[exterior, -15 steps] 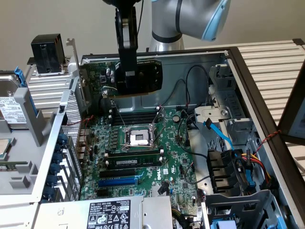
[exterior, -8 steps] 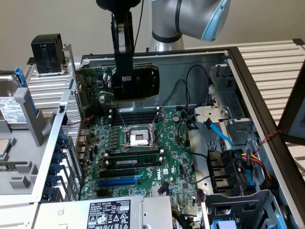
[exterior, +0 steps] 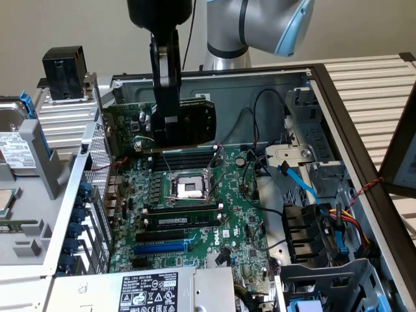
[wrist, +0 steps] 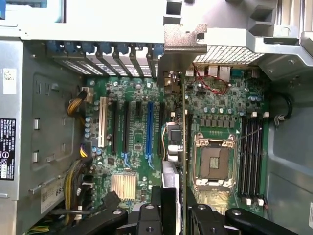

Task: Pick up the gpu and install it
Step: 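Insert the gpu into the slot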

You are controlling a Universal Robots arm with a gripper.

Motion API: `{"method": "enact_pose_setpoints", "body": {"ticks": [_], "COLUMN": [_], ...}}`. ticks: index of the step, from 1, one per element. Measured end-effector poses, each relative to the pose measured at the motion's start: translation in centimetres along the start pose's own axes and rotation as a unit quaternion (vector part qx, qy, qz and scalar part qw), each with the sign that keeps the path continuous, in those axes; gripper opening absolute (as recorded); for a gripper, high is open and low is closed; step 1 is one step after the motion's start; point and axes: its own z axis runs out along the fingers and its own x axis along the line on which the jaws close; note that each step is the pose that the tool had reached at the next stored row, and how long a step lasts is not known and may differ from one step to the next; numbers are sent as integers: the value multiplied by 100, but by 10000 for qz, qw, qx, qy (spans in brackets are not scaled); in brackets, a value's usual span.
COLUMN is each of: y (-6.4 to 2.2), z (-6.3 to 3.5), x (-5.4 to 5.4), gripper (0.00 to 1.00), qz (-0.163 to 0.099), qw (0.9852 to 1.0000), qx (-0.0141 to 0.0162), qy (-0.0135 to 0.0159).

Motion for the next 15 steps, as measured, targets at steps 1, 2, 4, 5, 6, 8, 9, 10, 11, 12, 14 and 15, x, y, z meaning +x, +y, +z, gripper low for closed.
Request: {"method": "enact_pose_setpoints", "body": {"ticks": [1, 2, 4, 5, 6, 8, 9, 10, 11, 12, 14, 15], "y": [1, 1, 3, 5, 9, 14, 19, 22, 26, 29, 34, 36], "z": [16, 31, 67, 76, 82, 113, 131, 149, 167, 186, 223, 242], "x": [4, 7, 12, 21, 29, 48, 56, 63, 71, 79, 94, 101], "gripper": [28, 28, 28, 28, 28, 28, 28, 28, 28, 28, 28, 28], "qz": [28, 62, 119, 124, 126, 133, 139, 146, 153, 162, 184, 195], "qw": [10000, 10000, 9999, 9999, 9999, 9999, 9999, 9999, 9999, 9999, 9998, 9998], "qx": [5, 10, 11, 10, 9, 5, 4, 3, 3, 3, 2, 2], "qy": [0, 1, 2, 3, 3, 2, 2, 3, 3, 3, 4, 3]}}
